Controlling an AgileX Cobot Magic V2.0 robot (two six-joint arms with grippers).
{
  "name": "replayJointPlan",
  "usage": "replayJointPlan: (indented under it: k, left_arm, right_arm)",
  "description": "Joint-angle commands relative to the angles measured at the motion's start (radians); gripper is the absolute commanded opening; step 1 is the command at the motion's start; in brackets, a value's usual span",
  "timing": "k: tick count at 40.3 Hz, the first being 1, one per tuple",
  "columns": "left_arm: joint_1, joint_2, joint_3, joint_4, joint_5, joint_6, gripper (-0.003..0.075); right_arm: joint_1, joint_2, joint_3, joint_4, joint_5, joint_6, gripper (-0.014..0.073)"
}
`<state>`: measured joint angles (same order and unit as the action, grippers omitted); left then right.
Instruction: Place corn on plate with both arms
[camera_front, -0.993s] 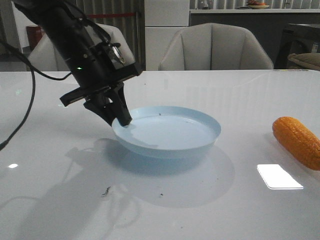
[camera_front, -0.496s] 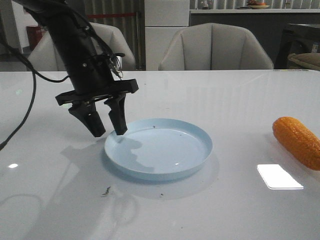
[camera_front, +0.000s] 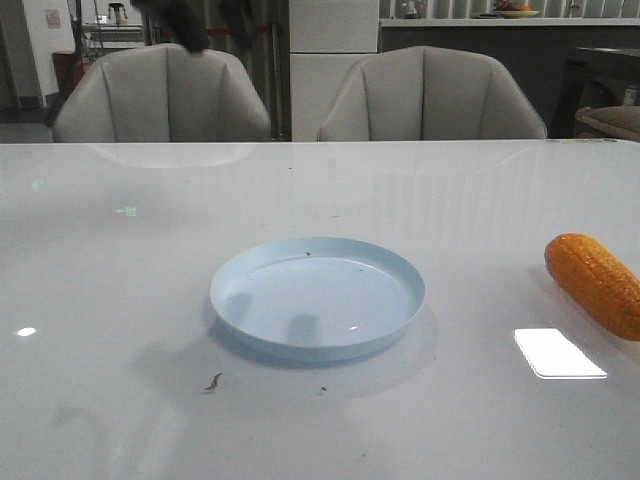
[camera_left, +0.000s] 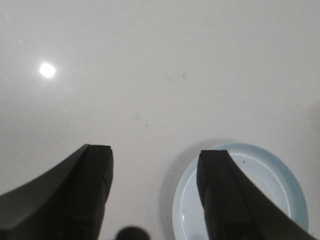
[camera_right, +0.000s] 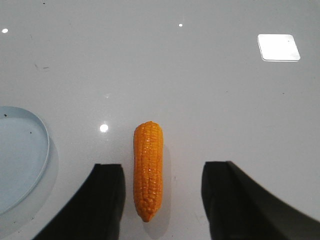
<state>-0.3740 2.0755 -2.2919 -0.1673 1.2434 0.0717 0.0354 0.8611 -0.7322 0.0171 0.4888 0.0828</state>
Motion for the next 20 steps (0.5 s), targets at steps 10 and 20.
replayJointPlan:
  k: [10,20]
  left_arm:
    - [-0.008,-0.533,0.037,0.237,0.025,-0.012,0.0438]
    - [-0.008,-0.986,0.629,0.47,-0.138,-0.155,0.0438]
  right_arm:
    - [-0.004,-0.007,-0.03,-0.002,-0.042,0.004,0.0456]
    - [-0.004,-0.007,-0.03,0.0,-0.007,0.004,0.0457]
